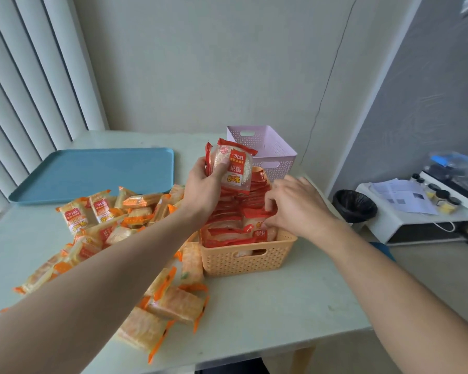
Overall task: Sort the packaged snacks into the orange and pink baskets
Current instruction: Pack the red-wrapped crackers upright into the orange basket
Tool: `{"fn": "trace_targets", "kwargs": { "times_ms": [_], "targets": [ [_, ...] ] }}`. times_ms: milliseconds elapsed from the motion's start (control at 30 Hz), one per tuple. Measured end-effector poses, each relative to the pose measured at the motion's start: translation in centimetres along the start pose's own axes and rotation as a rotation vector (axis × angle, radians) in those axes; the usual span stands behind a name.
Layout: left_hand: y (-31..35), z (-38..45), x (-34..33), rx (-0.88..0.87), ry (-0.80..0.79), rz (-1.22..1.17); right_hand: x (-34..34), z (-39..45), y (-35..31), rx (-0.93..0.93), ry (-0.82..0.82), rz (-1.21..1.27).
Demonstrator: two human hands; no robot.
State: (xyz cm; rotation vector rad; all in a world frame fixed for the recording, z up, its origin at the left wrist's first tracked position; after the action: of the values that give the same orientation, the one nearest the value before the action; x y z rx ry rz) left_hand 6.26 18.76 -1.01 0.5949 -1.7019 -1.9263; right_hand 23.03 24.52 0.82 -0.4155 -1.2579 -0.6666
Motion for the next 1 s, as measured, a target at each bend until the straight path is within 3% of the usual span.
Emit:
{"fn": "trace_targets", "kwargs": {
  "times_ms": [67,167,267,467,533,600,667,733,867,933,1000],
  "targets": [
    [0.5,-0.4,0.0,-0.03,-0.01,0.004,0.4,-0.1,0.2,-0.03,-0.035,0.05],
    [1.0,-0.9,-0.1,-0.063,-0.035,-0.007,2.0,-0.1,1.8,-0.23,0.018,0.596],
    [1.8,-1.4,-0.3,-0.104,-0.075,-0.018,1.6,0.2,1.6,-0.314,0.061,0.92],
    [2.0,-1.6,-0.6,-0.112,-0.115,-0.039,3.1,-0.1,3.7,-0.453,0.324,1.601],
    [1.9,-1.6,-0.7,-0.102,-0.118,-0.051,4.4,-0.4,4.7,-0.463,0.375,1.641],
    [1.7,-1.4,-0.5,-0.082,-0.102,-0.087,4.0,-0.5,4.0,-0.471,0.245,1.543],
    [1.6,-1.3,-0.3,-0.073,-0.084,-0.124,2.5,-0.7,2.7,-0.486,0.051,1.283],
    [1.7,-1.4,-0.3,-0.076,-0.097,-0.123,1.4,-0.7,1.1,-0.437,-0.03,1.156],
    [2.0,-1.7,-0.6,-0.092,-0.134,-0.085,1.8,-0.3,1.2,-0.451,0.209,1.351],
    [1.9,-1.6,-0.4,-0.083,-0.109,-0.098,3.0,-0.1,2.3,-0.453,0.34,1.577],
    [1.7,-1.4,0.1,-0.065,-0.068,-0.112,4.5,0.1,3.3,-0.391,0.365,1.726]
  ]
}}
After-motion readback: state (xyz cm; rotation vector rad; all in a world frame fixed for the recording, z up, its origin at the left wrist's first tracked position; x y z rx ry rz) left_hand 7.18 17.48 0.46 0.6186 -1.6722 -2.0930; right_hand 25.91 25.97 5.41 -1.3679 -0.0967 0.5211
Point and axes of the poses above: each hand's wrist, its own z-axis towards the middle knuckle, its own x-axis out of the back of the hand, y = z × x, the point moved 9 cm from there along z, towards the middle knuckle, and after that the axes turned 4 degrees about y, right-handed, at the moved point
